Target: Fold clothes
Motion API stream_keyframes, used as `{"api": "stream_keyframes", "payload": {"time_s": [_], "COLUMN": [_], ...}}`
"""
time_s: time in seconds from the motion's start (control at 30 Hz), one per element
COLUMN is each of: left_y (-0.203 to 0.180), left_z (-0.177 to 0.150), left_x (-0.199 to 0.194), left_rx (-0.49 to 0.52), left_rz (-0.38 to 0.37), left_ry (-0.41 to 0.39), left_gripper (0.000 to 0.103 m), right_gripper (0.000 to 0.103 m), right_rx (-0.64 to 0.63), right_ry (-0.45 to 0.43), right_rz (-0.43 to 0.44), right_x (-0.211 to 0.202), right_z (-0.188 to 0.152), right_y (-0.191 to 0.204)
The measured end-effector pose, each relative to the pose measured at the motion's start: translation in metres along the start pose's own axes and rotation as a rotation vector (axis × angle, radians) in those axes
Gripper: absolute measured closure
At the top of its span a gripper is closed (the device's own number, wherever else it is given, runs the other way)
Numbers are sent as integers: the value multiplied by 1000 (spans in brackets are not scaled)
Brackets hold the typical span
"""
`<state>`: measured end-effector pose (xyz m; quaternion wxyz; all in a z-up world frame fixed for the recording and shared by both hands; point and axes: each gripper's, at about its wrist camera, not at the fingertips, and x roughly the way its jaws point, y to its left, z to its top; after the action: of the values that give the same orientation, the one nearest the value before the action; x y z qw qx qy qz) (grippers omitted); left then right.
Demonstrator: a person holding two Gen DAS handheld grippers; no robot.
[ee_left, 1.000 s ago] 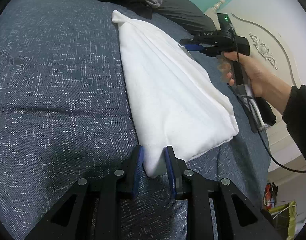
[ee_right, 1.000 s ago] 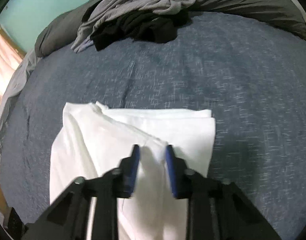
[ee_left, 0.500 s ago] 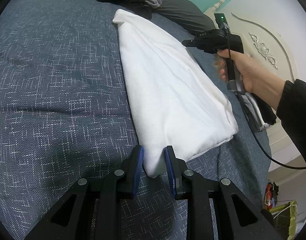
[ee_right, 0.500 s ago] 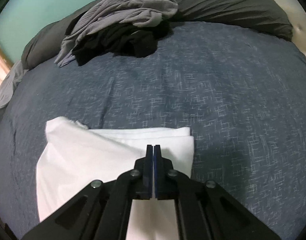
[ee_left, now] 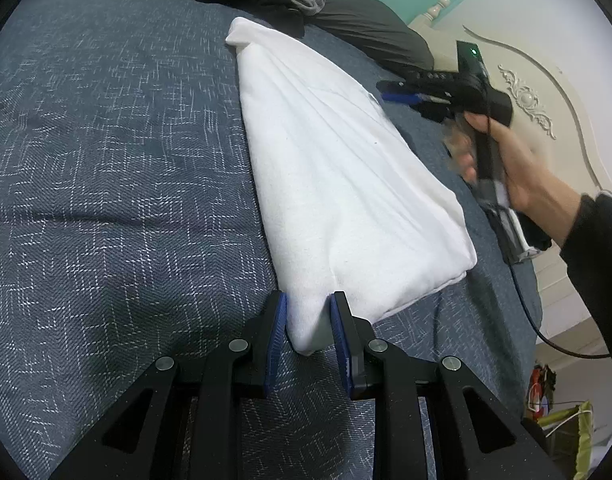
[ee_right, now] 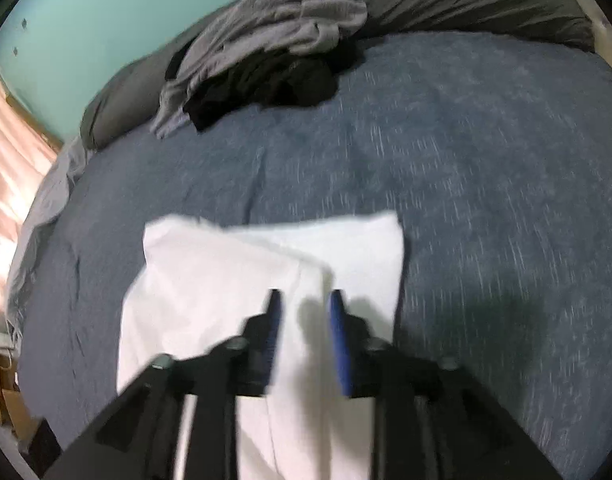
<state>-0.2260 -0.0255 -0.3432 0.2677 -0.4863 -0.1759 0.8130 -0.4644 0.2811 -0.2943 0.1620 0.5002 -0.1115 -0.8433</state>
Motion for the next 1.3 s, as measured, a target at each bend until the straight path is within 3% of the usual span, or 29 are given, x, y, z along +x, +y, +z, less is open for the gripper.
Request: {"api": "stream_keyframes", "payload": {"time_s": [0.27,0.3,0.33,0.7,0.8,0.87,0.93,1.07,1.1,1.13,1.17,1.3], "left_y": [-1,0,0,-5,-4,-4,-4,-5,-5,-5,-5,-5], "left_z": [1,1,2,-3,-4,-4,-5,-6,-6,-6,-6,-7], "left_x": [0,0,0,6,6,6,6,6,6,6,6,6], "left_rx": [4,4,3,1,-1,-1,0,1,1,2,2,3], "left_rz": [6,6,6,4,4,5,6,10,11,11,11,10], "left_ry": [0,0,0,-1,-2,-2,-2,-3,-3,-3,-3,-3], "left_gripper": [78,78,78,78,78,78,78,78,78,78,78,78], "right_gripper": [74,89,99,101,99,97,75,71,76,95,99,101], "right_rx": [-5,-14,-16,50,118,84,47,-24,-29,-26,-24,11], "right_ry": [41,40,37,-13,-37,-35,-5,60,69,66,63,7], "right_rz": [35,40,39,3,55,76,73,27,11,6,0,-1], "right_x": [-1,-1,-2,-7,-15,-23,-25,-19,-17,-17,-16,-24], "right_z": [-30,-32,-34,-27,-33,-41,-52,-74,-78,-82,-85,-88], "right_y": [-3,-3,-3,-21,-31,-24,-17,-3,-3,-3,-4,-10]}}
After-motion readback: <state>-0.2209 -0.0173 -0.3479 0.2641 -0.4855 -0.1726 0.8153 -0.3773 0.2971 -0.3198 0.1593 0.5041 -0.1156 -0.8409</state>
